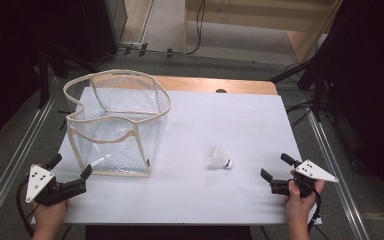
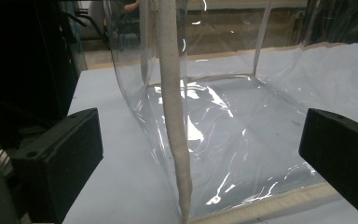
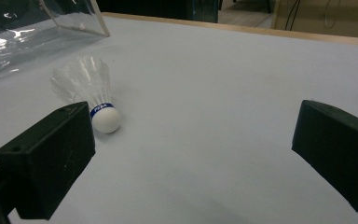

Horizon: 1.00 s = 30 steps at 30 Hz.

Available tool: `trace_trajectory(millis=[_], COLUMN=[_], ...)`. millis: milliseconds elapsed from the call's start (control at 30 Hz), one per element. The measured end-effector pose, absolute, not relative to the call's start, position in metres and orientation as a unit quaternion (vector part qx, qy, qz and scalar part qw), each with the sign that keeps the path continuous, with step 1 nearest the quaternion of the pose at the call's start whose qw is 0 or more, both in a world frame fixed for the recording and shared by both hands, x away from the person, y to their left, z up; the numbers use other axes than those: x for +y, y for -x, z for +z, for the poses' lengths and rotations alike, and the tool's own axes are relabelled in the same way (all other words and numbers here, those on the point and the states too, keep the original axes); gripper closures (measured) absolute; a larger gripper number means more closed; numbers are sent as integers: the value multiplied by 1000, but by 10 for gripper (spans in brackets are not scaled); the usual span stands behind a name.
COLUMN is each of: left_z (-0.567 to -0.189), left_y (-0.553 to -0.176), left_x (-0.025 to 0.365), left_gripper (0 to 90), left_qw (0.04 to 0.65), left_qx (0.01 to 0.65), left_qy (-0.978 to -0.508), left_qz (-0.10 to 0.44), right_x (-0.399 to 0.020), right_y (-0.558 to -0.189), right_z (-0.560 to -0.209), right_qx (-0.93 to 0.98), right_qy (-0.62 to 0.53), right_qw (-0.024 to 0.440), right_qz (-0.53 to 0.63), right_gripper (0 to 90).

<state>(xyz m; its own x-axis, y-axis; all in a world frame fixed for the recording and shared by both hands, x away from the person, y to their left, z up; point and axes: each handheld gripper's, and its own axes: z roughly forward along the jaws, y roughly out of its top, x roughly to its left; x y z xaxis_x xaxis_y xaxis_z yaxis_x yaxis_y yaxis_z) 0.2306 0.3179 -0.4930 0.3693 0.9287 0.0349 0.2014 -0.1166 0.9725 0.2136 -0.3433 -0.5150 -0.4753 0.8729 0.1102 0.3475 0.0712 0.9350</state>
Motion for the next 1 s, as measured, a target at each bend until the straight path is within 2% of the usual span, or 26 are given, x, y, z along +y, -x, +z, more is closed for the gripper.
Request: trace_trajectory(millis=[433, 1000], left_z=[-493, -494], left_y=[-230, -229], left_x=[317, 316], left_gripper=[0, 0], left_qw=[504, 502], left_qx=[430, 428], left_qy=[-656, -658], left_qz=[362, 363], right_x=[-338, -320], right_y=[-212, -228], right_z=[-503, -485], right_qx=[700, 728], right_qy=[-436, -417], right_qw=[265, 243], right_qz=[500, 486], right_gripper=[0, 0])
